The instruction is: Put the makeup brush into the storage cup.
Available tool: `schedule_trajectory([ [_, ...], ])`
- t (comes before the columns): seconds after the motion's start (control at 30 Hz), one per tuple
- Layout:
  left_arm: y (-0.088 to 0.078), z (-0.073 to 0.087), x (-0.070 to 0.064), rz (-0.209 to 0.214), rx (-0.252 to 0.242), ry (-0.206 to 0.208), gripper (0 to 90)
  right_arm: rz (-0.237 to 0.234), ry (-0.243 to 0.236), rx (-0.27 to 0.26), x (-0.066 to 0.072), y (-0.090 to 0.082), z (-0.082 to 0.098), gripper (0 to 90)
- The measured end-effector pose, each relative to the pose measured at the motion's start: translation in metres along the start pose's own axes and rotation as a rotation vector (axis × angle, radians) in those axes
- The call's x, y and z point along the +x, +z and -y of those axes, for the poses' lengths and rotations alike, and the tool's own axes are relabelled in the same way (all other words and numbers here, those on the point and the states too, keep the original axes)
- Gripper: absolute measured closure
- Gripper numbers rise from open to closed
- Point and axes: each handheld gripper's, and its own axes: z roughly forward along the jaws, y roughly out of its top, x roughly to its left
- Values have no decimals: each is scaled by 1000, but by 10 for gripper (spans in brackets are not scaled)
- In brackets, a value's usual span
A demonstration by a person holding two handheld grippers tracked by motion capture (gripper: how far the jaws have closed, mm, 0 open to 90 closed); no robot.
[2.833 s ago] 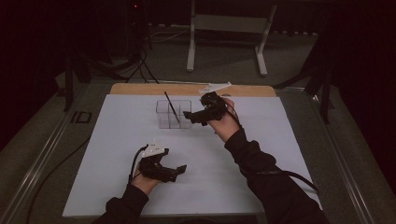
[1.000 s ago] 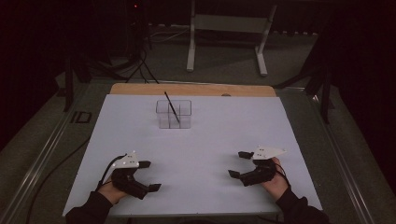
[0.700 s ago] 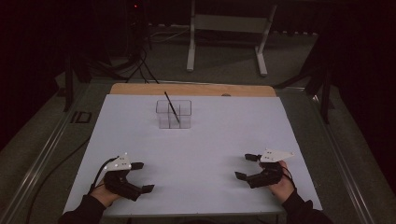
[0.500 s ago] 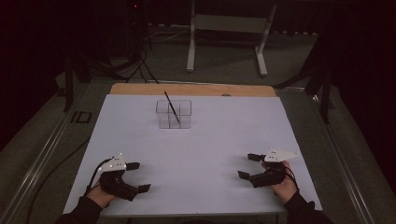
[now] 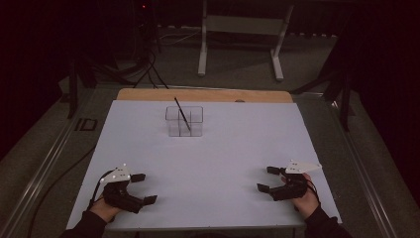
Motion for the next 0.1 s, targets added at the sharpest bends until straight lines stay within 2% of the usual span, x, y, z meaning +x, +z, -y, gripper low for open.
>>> schedule_trajectory([
  [0.1,0,0,0,3,-6,3,31,2,-2,4,0,0,0,139],
])
